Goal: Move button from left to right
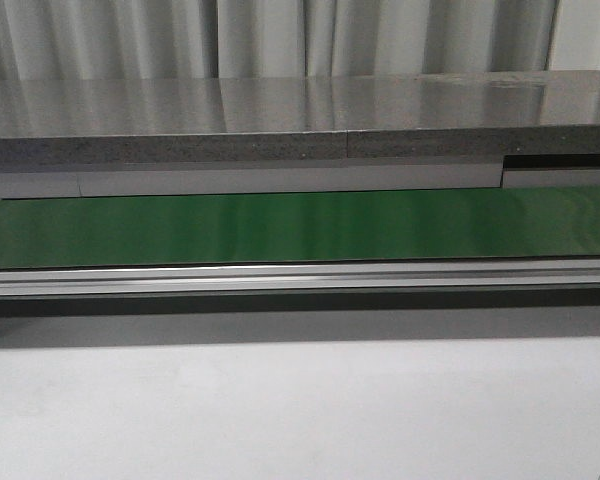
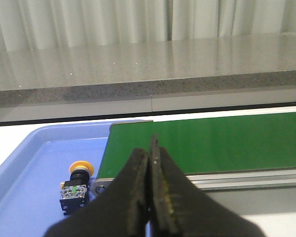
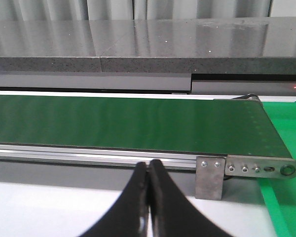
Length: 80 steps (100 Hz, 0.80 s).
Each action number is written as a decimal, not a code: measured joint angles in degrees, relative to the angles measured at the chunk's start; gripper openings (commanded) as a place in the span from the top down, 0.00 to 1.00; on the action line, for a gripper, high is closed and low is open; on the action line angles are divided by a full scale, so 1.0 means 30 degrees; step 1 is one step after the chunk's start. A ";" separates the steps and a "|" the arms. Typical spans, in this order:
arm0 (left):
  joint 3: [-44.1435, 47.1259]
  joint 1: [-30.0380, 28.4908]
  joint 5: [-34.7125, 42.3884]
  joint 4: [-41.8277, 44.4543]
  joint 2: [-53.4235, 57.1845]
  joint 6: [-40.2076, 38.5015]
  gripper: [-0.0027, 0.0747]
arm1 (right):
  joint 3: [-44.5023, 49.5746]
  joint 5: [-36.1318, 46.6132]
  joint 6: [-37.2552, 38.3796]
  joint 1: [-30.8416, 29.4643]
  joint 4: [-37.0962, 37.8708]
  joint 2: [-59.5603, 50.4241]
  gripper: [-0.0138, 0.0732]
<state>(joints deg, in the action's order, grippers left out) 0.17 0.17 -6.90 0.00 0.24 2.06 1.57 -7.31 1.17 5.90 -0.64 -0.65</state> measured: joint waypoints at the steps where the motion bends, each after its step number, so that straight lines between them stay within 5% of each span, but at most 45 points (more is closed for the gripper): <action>1: 0.0000 0.0000 0.0000 0.0000 0.0000 0.0000 0.99 | 0.0000 0.0000 0.0000 0.0000 0.0000 0.0000 0.92; 80: 0.0000 0.0000 0.0575 0.0000 0.0000 0.0000 0.99 | 0.0000 0.0000 0.0000 0.0000 0.0000 0.0000 0.92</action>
<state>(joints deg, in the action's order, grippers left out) 0.17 0.17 -5.18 0.00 0.24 2.06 1.57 -7.31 1.17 5.90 -0.64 -0.65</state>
